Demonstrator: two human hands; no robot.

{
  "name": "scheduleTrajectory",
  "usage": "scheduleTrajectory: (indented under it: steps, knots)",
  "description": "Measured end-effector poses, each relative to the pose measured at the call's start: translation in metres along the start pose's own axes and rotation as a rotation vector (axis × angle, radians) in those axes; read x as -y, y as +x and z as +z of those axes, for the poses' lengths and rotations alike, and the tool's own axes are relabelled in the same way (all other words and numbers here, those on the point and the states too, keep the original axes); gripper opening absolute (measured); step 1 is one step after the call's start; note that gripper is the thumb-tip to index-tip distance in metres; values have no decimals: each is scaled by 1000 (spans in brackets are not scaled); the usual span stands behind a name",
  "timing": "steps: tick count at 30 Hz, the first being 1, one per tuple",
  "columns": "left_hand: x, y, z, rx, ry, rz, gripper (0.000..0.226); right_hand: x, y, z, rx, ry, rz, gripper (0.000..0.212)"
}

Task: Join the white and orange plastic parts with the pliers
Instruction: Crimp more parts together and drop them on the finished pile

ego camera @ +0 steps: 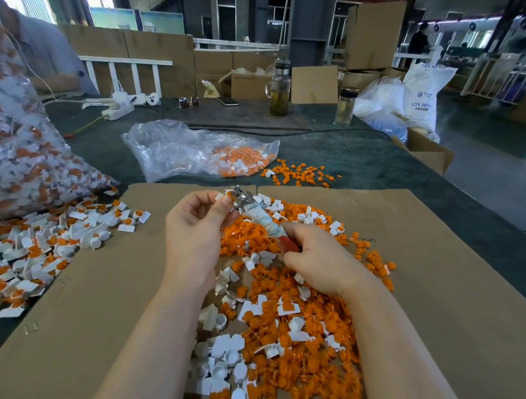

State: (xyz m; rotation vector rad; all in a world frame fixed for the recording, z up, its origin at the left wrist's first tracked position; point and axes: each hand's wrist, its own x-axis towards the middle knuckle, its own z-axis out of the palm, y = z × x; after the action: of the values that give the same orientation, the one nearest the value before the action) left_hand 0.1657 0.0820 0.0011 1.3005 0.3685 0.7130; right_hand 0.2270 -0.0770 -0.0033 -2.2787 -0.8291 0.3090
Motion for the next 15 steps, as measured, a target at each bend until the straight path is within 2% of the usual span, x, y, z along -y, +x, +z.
scheduleTrajectory:
  steps: [4,6,9,12,15]
  knots:
    - [-2,5,-6,-28,-102,-152,4,1,0,2,-16,11,-3,15]
    - [-3,11,-13,-142,-224,-283,3,1,0,3,-69,44,26,11]
    - [-6,24,-34,-398,-448,-434,9,-4,2,1,-190,74,75,12]
    - [-6,36,-58,-607,-676,-468,16,-9,4,-1,-286,68,107,15]
    - [-4,44,-74,-683,-953,-384,38,-11,6,0,-320,31,122,14]
